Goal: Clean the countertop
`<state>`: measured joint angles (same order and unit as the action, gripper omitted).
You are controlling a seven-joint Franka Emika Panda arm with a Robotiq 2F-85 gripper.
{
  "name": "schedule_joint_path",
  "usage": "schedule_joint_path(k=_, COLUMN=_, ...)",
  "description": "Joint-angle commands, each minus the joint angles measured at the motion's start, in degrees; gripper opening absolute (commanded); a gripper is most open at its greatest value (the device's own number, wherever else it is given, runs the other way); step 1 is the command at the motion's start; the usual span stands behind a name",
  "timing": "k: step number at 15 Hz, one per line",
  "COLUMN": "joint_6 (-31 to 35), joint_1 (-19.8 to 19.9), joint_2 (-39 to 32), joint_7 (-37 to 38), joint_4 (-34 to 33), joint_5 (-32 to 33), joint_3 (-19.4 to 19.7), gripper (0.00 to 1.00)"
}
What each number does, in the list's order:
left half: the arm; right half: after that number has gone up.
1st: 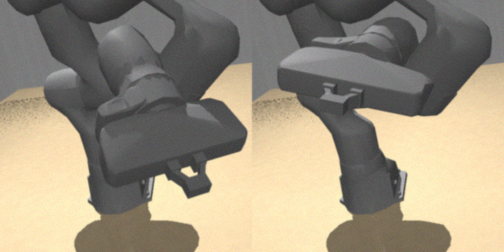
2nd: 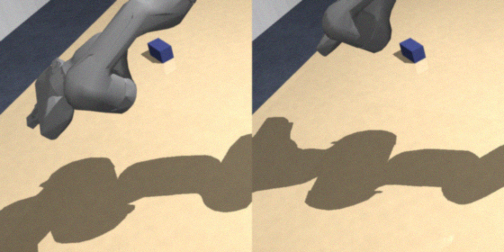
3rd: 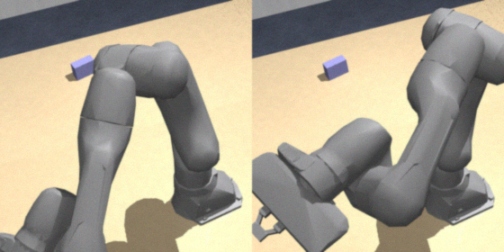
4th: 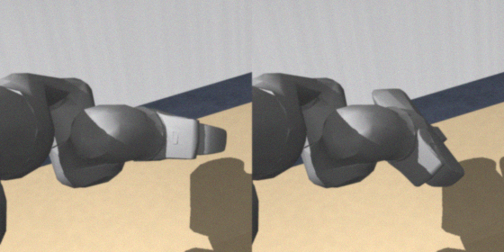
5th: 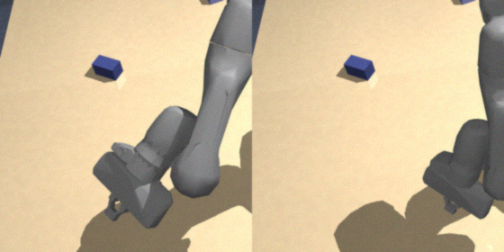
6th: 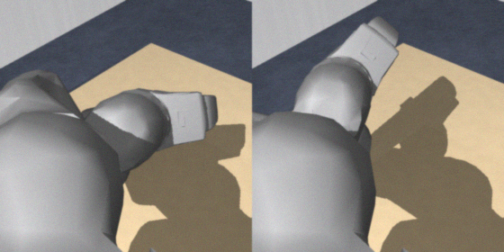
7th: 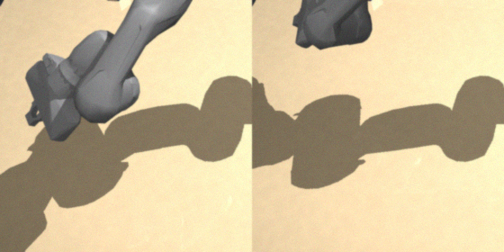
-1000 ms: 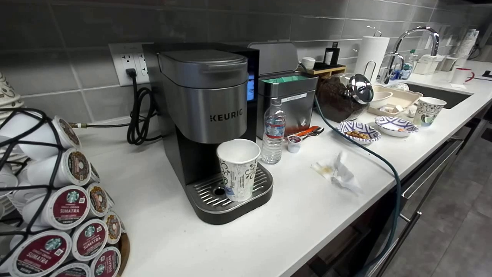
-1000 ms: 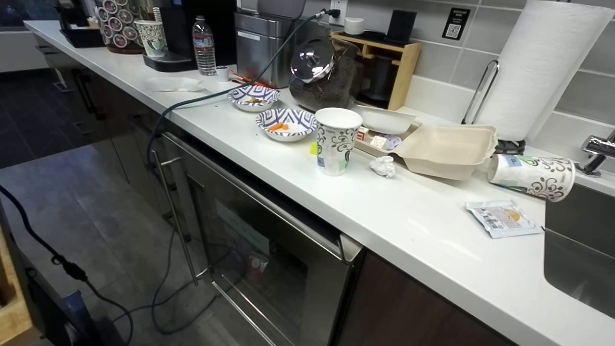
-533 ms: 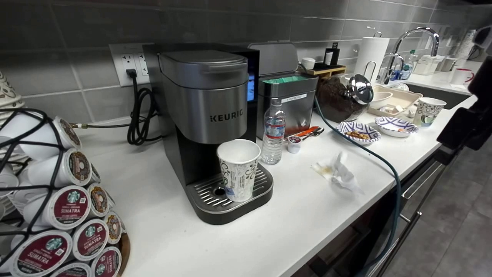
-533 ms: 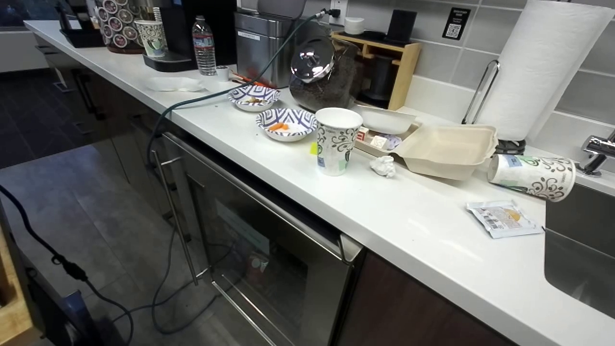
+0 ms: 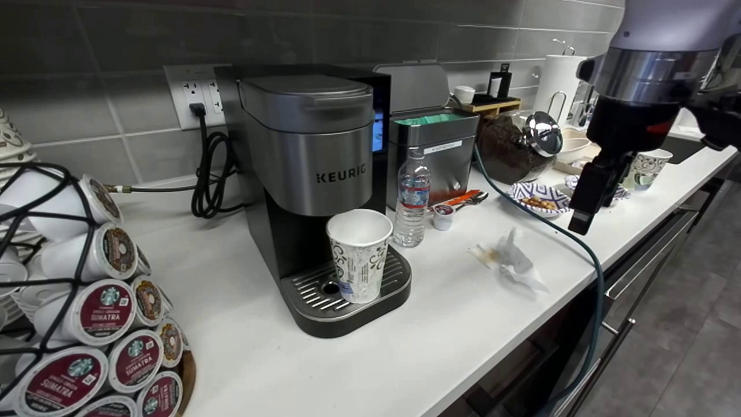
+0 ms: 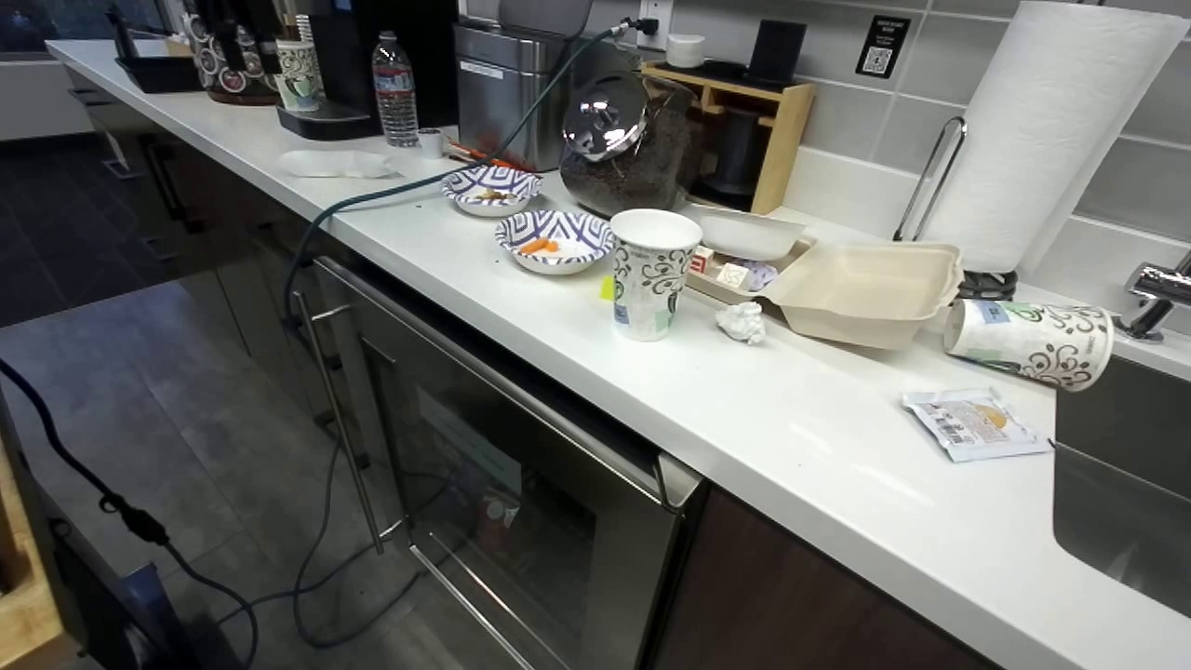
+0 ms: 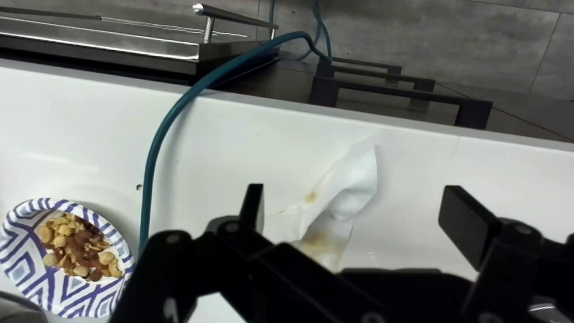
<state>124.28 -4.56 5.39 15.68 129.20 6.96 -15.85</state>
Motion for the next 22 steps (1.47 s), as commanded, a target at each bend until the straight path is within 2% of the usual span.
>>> schedule_joint_path(k=1, joint_6=-0.21, joint_1=-1.83, joint_2=-1.14, joint_7=-0.20, joint_4=-1.00, joint_5=0.17, joint_3=1.96, gripper=1.00)
schedule_joint_path(k=3, joint_6=-0.35, joint_1=-1.96, joint_2=-1.90, joint_7=-0.30, joint_4=-1.65, joint_5=0.19, joint_3=2.00, gripper=1.00)
schedule_joint_path(k=4, joint_6=2.84, joint_1=-2.33, joint_2=-2.77, joint_7=-2.24, joint_4=-1.14, joint_5=-0.42, joint_3=2.10, gripper=1.00)
schedule_joint_path(k=7, joint_6=10.26, joint_1=-2.70, joint_2=-6.64, joint_7=-14.84, joint_4=-1.87, joint_5=-1.87, joint_3=3.79, gripper=1.00)
schedule_joint_path(k=10, joint_6=12.08, joint_1=-2.32, joint_2=-12.26, joint_7=-26.38, joint_4=-4.21, joint_5=-1.97, joint_3=5.11, gripper=1.00)
schedule_joint_path(k=12, joint_6=11.81, joint_1=-2.20, joint_2=-15.72, joint_7=-31.15, joint_4=-5.66, joint_5=0.36, joint_3=5.74, gripper=1.00)
schedule_joint_path(k=15, joint_6=13.39, joint_1=-2.61, joint_2=-20.04, joint_7=-33.14, joint_4=-7.29, joint_5=3.14, joint_3=6.28, gripper=1.00)
schedule_joint_path(k=22, joint_6=19.25, joint_1=-3.38, joint_2=-25.51, joint_7=-32.17, joint_4=-9.48, joint_5=10.31, joint_3=7.62, gripper=1.00)
